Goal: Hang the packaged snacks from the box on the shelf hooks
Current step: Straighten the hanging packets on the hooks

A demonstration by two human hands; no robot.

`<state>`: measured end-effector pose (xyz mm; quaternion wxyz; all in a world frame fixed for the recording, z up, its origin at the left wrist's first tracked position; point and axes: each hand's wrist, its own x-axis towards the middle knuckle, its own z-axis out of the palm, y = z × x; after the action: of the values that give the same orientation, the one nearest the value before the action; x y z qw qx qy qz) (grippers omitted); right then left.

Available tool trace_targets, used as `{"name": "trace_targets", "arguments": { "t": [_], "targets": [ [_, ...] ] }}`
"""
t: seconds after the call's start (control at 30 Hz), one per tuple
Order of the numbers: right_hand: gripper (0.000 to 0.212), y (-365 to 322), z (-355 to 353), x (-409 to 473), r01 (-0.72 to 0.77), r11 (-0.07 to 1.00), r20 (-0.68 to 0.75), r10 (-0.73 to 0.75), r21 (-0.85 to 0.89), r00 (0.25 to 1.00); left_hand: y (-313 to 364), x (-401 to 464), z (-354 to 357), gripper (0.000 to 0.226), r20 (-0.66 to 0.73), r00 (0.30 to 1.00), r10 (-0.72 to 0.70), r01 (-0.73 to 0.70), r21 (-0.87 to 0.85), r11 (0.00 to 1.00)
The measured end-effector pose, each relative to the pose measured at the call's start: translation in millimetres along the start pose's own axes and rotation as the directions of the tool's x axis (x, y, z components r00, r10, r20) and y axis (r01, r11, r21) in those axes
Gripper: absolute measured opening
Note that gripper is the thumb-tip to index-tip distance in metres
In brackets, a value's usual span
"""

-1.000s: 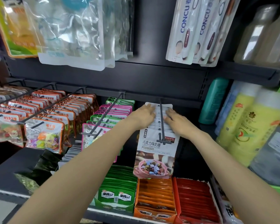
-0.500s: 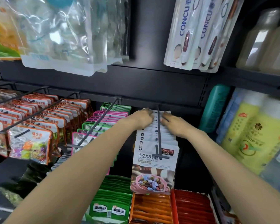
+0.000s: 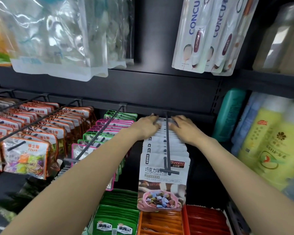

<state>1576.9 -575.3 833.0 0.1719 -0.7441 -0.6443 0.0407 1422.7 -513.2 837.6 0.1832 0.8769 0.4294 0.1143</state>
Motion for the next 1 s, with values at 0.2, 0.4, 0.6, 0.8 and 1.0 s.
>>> {"name": "trace_targets", "arguments": {
  "t": [0.2, 0.4, 0.6, 0.8, 1.0],
  "targets": [
    [0.059, 0, 1, 1, -0.063, 0.998, 0.018, 0.063, -0.006, 0.998, 2, 0, -2, 0.055, 0.005, 1.0, -0.012, 0.012, 0.031, 0.999],
    [0.056, -8, -6, -1, -0.123, 0.992, 0.072, 0.12, 0.036, 0.99, 5, 1, -3, 0.054, -0.007, 0.997, -0.072, 0.072, -0.003, 0.997],
    [0.05, -18, -13, -34, -0.061, 0.984, 0.006, 0.061, 0.17, 0.998, 13, -31, -3, 0.04, -0.216, 0.976, 0.036, -0.052, -0.068, 0.996],
    [0.047, -27, -6, -99, 0.009, 0.97, -0.052, 0.004, 0.245, 0.999, 21, -96, 7, 0.035, -0.329, 0.938, 0.113, -0.129, -0.029, 0.991],
    [0.056, -33, -3, -158, -0.006, 0.757, -0.076, 0.073, 0.654, 0.994, 12, -144, 20, 0.064, -0.232, 0.969, 0.083, -0.156, -0.319, 0.935]
  ]
}}
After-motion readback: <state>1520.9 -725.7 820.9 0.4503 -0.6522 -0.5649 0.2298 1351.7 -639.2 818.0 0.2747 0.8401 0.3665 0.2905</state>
